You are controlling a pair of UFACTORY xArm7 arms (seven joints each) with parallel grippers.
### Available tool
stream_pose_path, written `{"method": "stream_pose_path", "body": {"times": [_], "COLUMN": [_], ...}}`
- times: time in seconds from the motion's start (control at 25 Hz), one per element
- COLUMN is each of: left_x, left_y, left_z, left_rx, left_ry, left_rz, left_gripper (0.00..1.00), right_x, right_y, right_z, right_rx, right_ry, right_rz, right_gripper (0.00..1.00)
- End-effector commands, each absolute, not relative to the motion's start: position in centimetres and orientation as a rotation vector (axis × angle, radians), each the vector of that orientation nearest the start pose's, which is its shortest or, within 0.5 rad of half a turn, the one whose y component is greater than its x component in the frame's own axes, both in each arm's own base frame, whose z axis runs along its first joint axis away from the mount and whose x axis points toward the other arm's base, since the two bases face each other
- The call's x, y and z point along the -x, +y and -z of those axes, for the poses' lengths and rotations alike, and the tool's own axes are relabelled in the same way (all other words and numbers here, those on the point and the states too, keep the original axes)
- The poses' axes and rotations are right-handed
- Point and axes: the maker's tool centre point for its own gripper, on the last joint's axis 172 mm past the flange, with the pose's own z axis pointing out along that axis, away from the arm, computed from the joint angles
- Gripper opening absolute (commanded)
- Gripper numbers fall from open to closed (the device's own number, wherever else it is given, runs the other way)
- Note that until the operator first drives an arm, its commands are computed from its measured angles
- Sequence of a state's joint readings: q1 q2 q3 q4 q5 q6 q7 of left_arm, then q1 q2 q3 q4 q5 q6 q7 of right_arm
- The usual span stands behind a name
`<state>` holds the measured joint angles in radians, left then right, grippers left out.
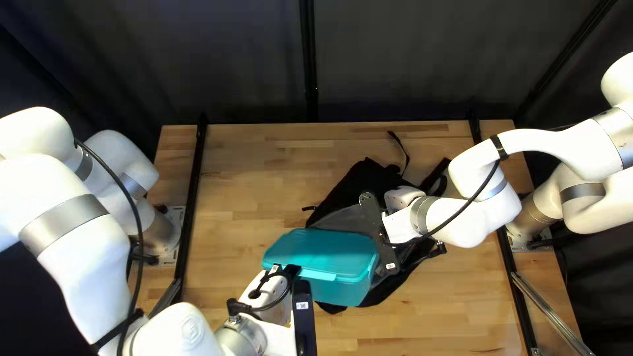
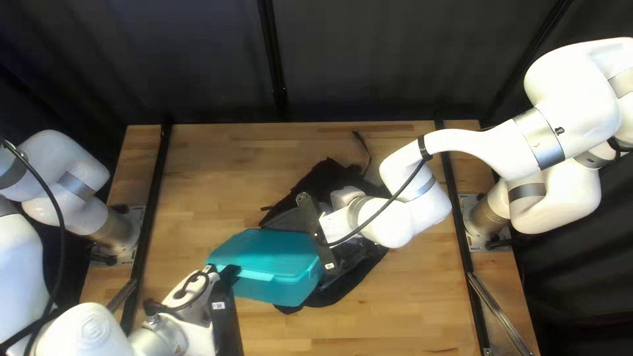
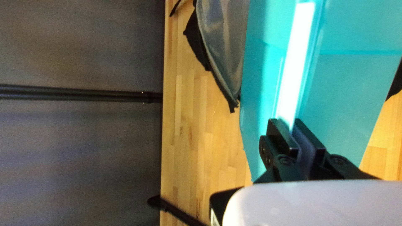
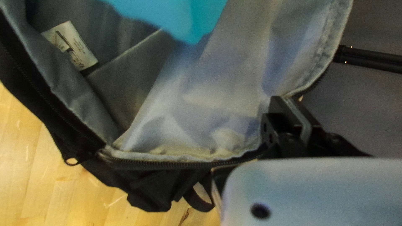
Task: Remove a lunch box from a kids backpack
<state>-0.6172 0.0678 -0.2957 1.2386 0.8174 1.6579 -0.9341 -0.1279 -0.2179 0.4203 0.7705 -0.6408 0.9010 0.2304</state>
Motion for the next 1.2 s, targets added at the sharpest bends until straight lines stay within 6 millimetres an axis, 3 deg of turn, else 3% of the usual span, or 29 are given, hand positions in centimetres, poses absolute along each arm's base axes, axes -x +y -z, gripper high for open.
{"method": "stream_pose_path", "body": {"times": [0.04,0.28,0.4,0.64,0.92,1.2], "left_x": [-37.7,-34.6,-32.5,-28.3,-25.3,-26.2], "left_y": [-18.8,-17.8,-15.9,-9.0,-1.5,4.1], "left_z": [-30.1,-30.2,-29.8,-27.3,-24.5,-20.4], "left_rx": [2.236,2.199,2.174,2.101,2.046,2.046], "left_ry": [0.101,0.052,0.010,-0.093,-0.138,-0.157], "left_rz": [0.386,0.342,0.305,0.196,0.155,0.147], "left_gripper": [0.00,0.00,0.00,0.00,0.00,0.00], "right_x": [-43.5,-43.3,-43.0,-41.3,-41.3,-41.1], "right_y": [2.1,2.2,2.2,2.4,2.3,2.0], "right_z": [-20.8,-20.8,-20.8,-20.4,-19.8,-19.1], "right_rx": [-2.500,-2.504,-2.506,-2.514,-2.522,-2.528], "right_ry": [0.557,0.543,0.535,0.511,0.508,0.512], "right_rz": [-0.262,-0.260,-0.257,-0.257,-0.256,-0.254], "right_gripper": [0.00,0.00,0.00,0.00,0.00,0.00]}}
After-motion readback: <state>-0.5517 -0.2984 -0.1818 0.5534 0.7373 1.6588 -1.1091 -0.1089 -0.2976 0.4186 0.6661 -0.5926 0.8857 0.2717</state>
